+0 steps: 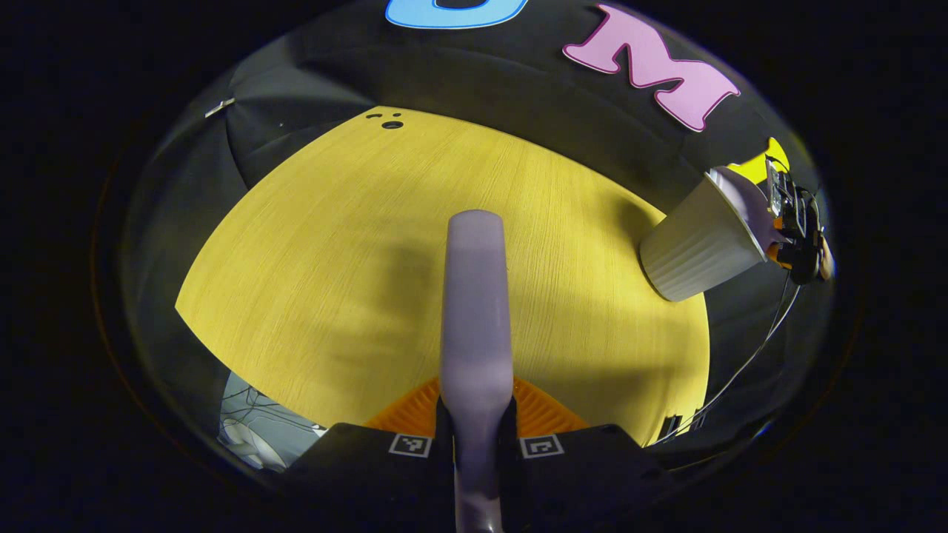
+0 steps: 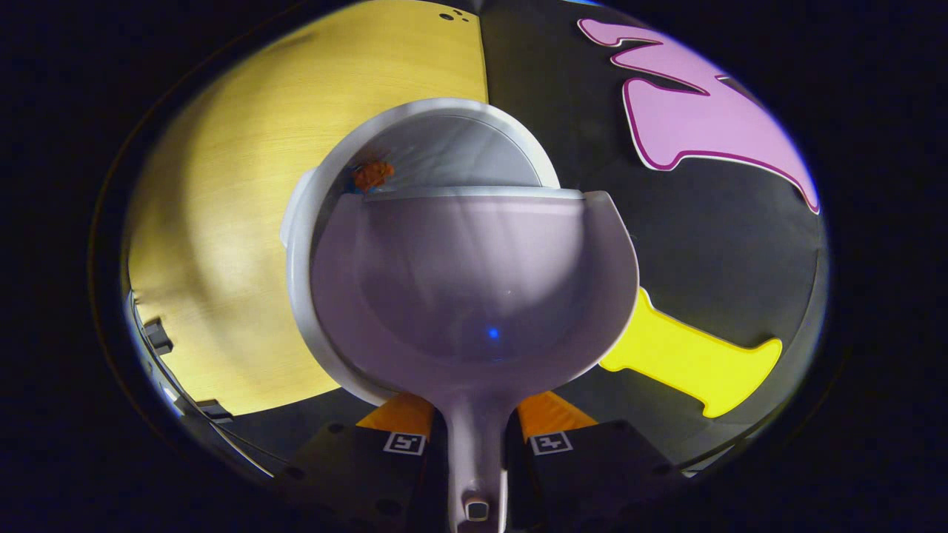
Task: Pick up the small broom and dustpan from the desktop, sweep the trash into the dustpan with the broom, and then empty the trash into the garbage bin.
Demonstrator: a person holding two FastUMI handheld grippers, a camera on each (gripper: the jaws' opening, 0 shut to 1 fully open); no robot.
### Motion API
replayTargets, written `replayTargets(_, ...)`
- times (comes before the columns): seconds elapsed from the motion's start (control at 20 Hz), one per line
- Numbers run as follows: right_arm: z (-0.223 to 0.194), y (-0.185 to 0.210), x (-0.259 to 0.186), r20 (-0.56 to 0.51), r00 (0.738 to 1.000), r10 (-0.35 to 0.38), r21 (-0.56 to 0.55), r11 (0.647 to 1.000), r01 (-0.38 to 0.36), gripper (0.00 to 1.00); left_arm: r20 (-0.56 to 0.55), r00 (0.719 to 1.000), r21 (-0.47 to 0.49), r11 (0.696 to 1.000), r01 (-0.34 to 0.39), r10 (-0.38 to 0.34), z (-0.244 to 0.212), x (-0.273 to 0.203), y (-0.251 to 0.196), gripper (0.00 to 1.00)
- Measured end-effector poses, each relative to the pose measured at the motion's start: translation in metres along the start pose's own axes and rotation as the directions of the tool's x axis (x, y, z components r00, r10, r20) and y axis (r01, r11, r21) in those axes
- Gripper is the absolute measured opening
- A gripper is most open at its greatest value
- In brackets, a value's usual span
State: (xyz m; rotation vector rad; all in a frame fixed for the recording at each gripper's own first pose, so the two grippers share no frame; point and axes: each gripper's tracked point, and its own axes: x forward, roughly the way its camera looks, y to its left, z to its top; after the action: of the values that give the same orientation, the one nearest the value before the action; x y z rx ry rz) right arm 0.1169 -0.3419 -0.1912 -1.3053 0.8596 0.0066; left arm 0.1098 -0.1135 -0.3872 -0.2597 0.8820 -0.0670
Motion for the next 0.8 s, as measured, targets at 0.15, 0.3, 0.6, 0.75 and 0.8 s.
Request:
replayTargets(0.15, -0.007, -0.001, 0.0, -0.014, 1.0, -0.003, 0.068, 0.998, 0.004, 0.36, 0.027, 1.0, 0.028, 1.0, -0.011, 0.01, 0.008, -0.002, 0.001, 0.29)
replayTargets(0.3, -0.017, -0.004, -0.005, -0.021, 1.0, 0.012, 0.2, 0.98, -0.007, 0.36, 0.041, 0.999, 0.034, 0.999, -0.009, 0.007, 0.011, -0.006, 0.005, 0.29)
replayTargets(0.6, -0.007, -0.01, -0.013, 0.012, 0.994, 0.105, 0.627, 0.774, -0.089, 0.36, 0.063, 0.998, 0.022, 1.0, -0.004, 0.003, 0.014, -0.01, 0.027, 0.28)
replayTargets(0.75, -0.003, -0.013, -0.015, 0.02, 0.994, 0.105, 0.758, 0.647, -0.083, 0.39, 0.08, 0.997, 0.043, 0.999, 0.009, -0.012, 0.022, -0.013, 0.038, 0.29)
replayTargets(0.8, -0.001, -0.011, -0.015, 0.027, 0.994, 0.109, 0.794, 0.602, -0.087, 0.33, 0.084, 0.996, 0.051, 0.999, 0.019, -0.024, 0.025, -0.015, 0.041, 0.29)
